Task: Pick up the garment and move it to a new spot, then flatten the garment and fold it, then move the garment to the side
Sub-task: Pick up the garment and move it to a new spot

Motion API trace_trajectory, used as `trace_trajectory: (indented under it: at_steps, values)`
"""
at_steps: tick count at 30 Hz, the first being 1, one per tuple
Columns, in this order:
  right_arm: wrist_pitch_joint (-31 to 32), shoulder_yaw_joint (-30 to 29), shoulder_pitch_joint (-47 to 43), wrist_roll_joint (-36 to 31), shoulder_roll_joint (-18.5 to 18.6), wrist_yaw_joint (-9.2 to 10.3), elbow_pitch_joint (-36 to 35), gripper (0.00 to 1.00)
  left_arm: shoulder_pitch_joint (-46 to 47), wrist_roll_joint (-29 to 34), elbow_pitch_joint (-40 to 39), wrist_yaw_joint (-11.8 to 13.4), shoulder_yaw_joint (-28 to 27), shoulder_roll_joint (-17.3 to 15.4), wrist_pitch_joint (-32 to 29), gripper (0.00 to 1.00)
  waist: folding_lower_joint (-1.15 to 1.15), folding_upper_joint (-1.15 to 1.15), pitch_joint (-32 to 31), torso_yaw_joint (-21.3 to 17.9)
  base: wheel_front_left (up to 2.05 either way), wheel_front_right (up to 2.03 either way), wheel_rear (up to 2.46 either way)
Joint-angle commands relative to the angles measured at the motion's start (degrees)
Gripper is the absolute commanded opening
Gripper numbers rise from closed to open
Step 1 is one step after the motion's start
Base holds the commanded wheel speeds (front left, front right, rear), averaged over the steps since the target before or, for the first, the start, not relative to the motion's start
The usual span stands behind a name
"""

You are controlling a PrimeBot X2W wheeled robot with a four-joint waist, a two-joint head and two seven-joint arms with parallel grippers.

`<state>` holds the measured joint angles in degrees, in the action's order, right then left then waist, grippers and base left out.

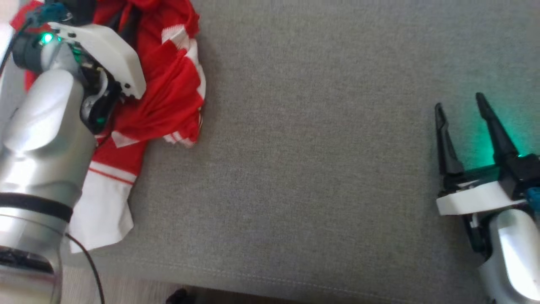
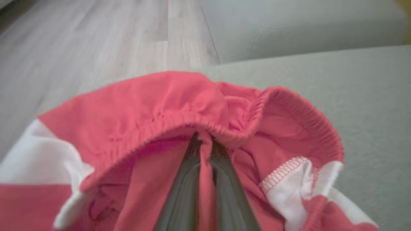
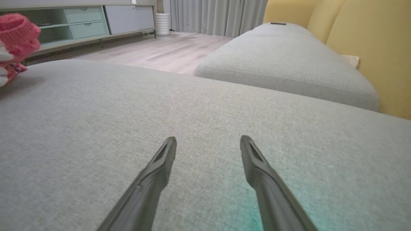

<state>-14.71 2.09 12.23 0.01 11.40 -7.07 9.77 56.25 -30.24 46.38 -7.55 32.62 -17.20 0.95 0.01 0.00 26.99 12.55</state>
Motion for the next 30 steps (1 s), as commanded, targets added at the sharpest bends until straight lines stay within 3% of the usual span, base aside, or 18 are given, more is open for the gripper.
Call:
trace_trajectory:
  at_steps: [1,11,18,25,30]
  values:
    - [-0.29,1.64,-0.67,0.30,-0.58,-0.42,-0.93,1.00,3.78,0.46,-2.38,0.07,-1.42,-3.90,2.50,0.00,-0.01,0.00,-2.77,-0.39,0.00,0.00,0.00]
    - [-0.29,3.64,-4.03,1.30,-5.48,-0.42,1.89,1.00,3.57,-1.01,-10.90,0.39,-2.41,-7.56,9.35,0.00,-0.01,0.00,-16.23,-4.24,0.00,0.00,0.00]
    - [-0.29,5.66,-5.48,1.91,-7.64,-0.42,2.62,1.00,2.43,-3.19,-17.71,0.66,-3.39,-8.49,7.66,0.00,-0.01,0.00,-21.75,-9.56,0.00,0.00,0.00]
    - [-0.29,8.31,-5.83,3.20,-8.46,-0.42,1.23,1.00,1.63,-4.98,-24.51,1.02,-2.92,-8.82,3.54,0.00,-0.01,0.00,-23.18,-18.55,0.00,0.00,0.00]
    - [-0.29,10.22,-5.06,5.98,-8.50,-0.42,-0.89,1.00,1.91,-6.41,-28.40,1.13,-1.10,-6.20,0.77,0.00,-0.01,0.00,-21.29,-26.24,0.00,0.00,0.00]
